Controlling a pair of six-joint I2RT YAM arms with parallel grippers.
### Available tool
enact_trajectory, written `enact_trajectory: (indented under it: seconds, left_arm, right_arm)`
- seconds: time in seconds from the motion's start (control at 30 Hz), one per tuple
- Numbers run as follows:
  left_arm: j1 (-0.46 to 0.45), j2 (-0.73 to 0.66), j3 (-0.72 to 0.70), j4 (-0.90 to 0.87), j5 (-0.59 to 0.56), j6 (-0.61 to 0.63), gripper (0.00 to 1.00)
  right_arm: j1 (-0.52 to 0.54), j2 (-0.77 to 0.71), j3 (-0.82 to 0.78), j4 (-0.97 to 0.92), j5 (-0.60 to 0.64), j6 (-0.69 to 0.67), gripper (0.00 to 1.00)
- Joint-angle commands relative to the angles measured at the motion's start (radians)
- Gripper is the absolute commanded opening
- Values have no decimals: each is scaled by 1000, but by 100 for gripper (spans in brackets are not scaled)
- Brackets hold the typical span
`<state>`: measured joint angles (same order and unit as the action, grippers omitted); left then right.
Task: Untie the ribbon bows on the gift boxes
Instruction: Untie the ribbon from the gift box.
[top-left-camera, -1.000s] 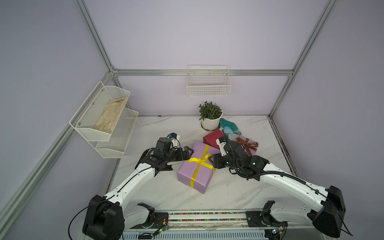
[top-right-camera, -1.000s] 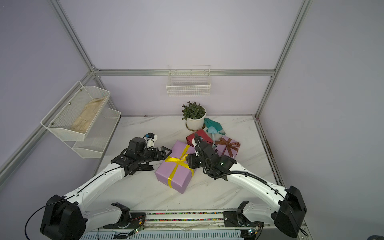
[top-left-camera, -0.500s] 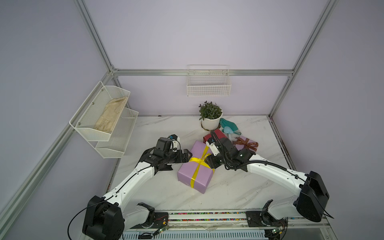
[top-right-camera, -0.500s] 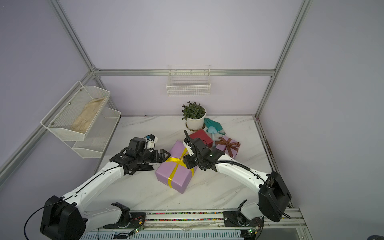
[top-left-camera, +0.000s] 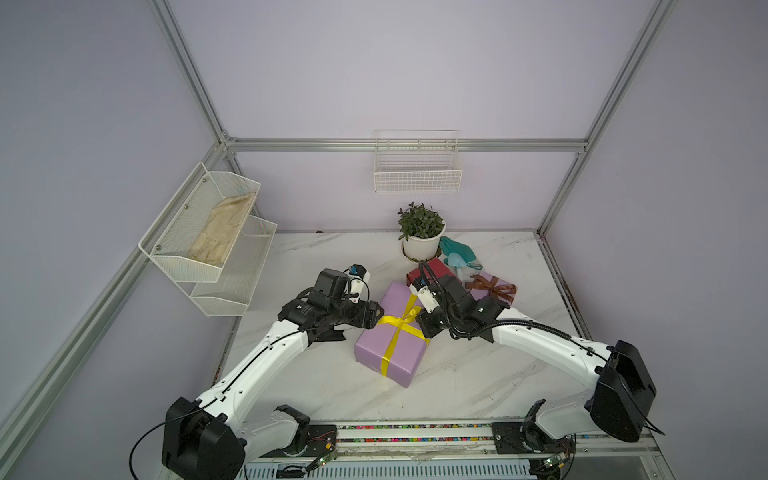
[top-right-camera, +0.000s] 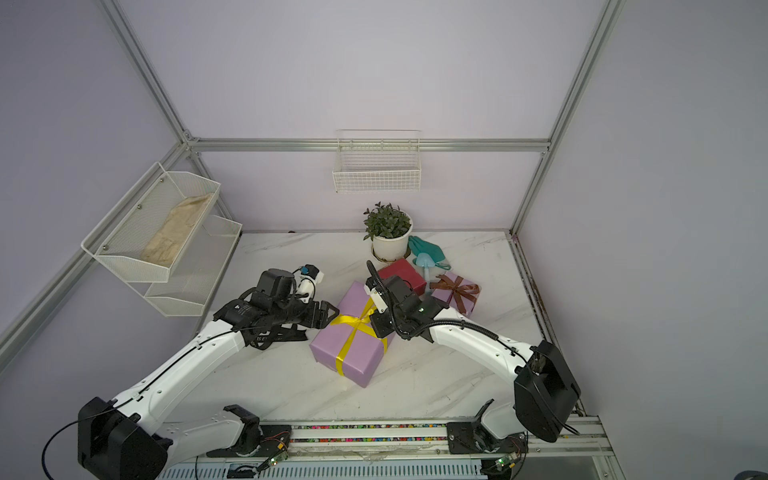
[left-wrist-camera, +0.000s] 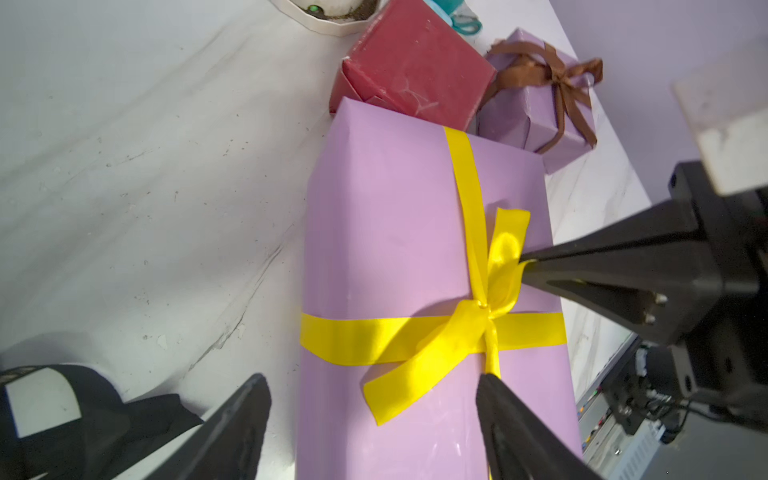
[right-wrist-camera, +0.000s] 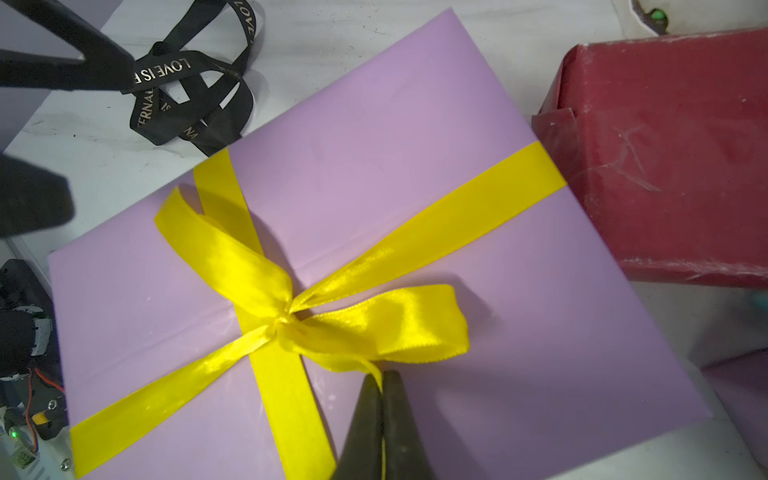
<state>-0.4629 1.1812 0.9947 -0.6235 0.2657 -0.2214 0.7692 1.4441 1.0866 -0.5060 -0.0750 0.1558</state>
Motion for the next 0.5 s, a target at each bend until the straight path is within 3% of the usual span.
enact_trajectory:
  seconds: [0.0,0.27,0.47]
  left_arm:
    - [-53,23,77,-39,-82,148,75]
    - [-138,112,108,-56,-214,220,71]
    - [-164,147,120,-56,-246,238,48]
  right_arm:
    - [-1,-20,4,-1,-40,5,0]
    - [-1,-11,7,25,-73,13,0]
    - [-2,-9,0,30,-89,20,0]
